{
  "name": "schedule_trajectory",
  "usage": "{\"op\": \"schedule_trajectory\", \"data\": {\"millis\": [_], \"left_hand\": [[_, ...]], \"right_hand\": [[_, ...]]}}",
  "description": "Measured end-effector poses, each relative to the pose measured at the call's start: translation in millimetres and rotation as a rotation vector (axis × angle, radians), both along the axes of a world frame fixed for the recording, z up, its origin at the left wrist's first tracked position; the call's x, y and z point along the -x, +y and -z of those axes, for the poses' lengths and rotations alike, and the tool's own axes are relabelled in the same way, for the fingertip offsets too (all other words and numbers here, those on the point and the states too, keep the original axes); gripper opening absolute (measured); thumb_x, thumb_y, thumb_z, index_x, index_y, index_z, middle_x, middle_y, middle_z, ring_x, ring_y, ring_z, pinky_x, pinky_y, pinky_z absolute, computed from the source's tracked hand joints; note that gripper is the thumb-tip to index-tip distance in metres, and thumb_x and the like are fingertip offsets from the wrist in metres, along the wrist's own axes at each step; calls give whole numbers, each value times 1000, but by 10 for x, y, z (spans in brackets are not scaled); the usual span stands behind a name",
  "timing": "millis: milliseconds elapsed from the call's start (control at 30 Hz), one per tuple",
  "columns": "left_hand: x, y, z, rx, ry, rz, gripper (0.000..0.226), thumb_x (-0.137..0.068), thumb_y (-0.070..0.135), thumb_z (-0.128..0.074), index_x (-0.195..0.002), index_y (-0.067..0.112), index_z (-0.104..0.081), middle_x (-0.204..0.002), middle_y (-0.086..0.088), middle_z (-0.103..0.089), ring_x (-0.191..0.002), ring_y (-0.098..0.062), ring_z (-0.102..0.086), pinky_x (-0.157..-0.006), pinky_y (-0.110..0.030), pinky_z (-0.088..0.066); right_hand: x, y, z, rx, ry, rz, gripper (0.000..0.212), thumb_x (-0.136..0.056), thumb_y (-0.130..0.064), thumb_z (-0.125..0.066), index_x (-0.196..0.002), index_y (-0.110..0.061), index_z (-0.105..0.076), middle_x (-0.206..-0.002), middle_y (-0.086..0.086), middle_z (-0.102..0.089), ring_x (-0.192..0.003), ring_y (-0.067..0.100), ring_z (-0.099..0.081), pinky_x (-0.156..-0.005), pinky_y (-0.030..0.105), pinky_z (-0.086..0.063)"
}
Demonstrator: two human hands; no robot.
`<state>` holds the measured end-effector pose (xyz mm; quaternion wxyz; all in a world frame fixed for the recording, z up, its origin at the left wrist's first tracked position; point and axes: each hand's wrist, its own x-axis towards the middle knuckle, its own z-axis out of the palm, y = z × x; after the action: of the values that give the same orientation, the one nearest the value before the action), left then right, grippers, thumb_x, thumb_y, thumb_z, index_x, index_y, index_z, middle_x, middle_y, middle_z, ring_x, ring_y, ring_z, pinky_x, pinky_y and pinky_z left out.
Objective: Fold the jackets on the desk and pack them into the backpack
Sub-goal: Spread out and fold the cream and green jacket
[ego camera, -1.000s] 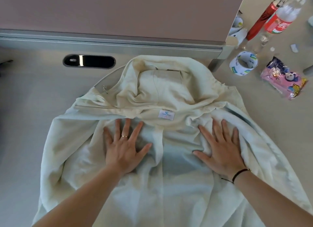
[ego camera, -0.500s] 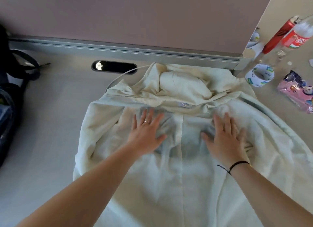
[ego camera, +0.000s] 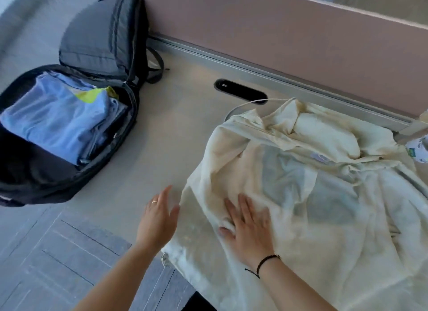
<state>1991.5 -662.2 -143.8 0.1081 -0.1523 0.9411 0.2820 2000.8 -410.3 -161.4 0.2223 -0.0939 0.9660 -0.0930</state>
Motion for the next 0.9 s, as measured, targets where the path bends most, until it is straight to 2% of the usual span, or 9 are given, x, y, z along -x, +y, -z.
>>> {"op": "schedule_trajectory", "data": {"millis": [167, 333, 400, 467, 567, 667, 733, 833, 900], "left_hand": [[-151, 206, 28, -122, -31, -30, 53, -95, 42, -57, -144, 33, -36, -130, 4, -57, -130, -19, -45, -93, -42, -50], [-131, 438, -166, -171, -123, -2, 60, -90, 33, -62, -143, 40, -34, -82, 5, -59, -87, -27, -62, -66, -36, -46], [-126, 428, -364, -111, 32, -53, 48, -91, 28, -62, -135, 38, -44, -72, 7, -59, -78, -27, -64, -58, -34, -43], [-192, 402, -620, 50, 397, -32, 39, -88, 20, -66, -123, 33, -55, -66, 7, -59, -65, -23, -61, -49, -28, -36], [-440, 377, -847, 215, 751, 127, 43, -79, 9, -65, -119, 25, -59, -72, 6, -58, -65, -21, -55, -39, -31, -39], [-704, 296, -721, 263, 506, 312, 51, -85, 39, -61, -134, 32, -49, -86, 10, -59, -69, -19, -60, -36, -33, -42], [-751, 203, -581, 180, 288, 196, 59, -88, 68, -47, -138, 37, -46, -99, 17, -62, -78, -14, -64, -45, -33, -49], [-578, 1, -392, -170, 64, -209, 51, -95, 67, -27, -138, 41, -35, -105, 20, -65, -94, -24, -69, -73, -42, -54], [-410, -143, -227, -143, 29, -255, 41, -100, 54, -37, -138, 38, -36, -108, 18, -67, -103, -26, -67, -81, -42, -52]], "right_hand": [[-109, 251, -15, -92, -23, 55, 64, -97, -69, -11, -152, -51, 17, -165, -10, 21, -154, 19, 12, -120, 56, 8], [-123, 180, -200, -99, -136, 234, 69, -95, -69, -12, -155, -45, 13, -166, -6, 20, -153, 20, 15, -122, 56, 6], [-83, 55, -325, -27, -152, 254, 73, -93, -70, -13, -155, -43, 17, -165, -6, 24, -153, 19, 17, -122, 55, 6], [-35, -95, -444, 43, -113, 240, 73, -94, -70, -13, -154, -43, 20, -163, -8, 28, -152, 16, 19, -122, 54, 8], [9, -269, -546, 131, -37, 220, 69, -95, -69, -13, -149, -50, 26, -159, -16, 32, -149, 8, 24, -120, 53, 14], [-30, -256, -438, 67, -132, 199, 68, -96, -71, -18, -150, -52, 19, -162, -14, 28, -151, 13, 22, -119, 57, 12], [-76, -164, -359, -17, -242, 209, 69, -97, -67, -30, -153, -52, 7, -165, -7, 23, -153, 23, 17, -119, 63, 5], [-78, -62, -370, -66, -293, 232, 72, -95, -62, -41, -154, -51, -1, -166, -6, 18, -154, 27, 11, -118, 66, -5], [-6, -78, -451, -23, -279, 262, 72, -98, -61, -39, -156, -46, 1, -167, -5, 18, -154, 25, 11, -119, 64, -4]]}}
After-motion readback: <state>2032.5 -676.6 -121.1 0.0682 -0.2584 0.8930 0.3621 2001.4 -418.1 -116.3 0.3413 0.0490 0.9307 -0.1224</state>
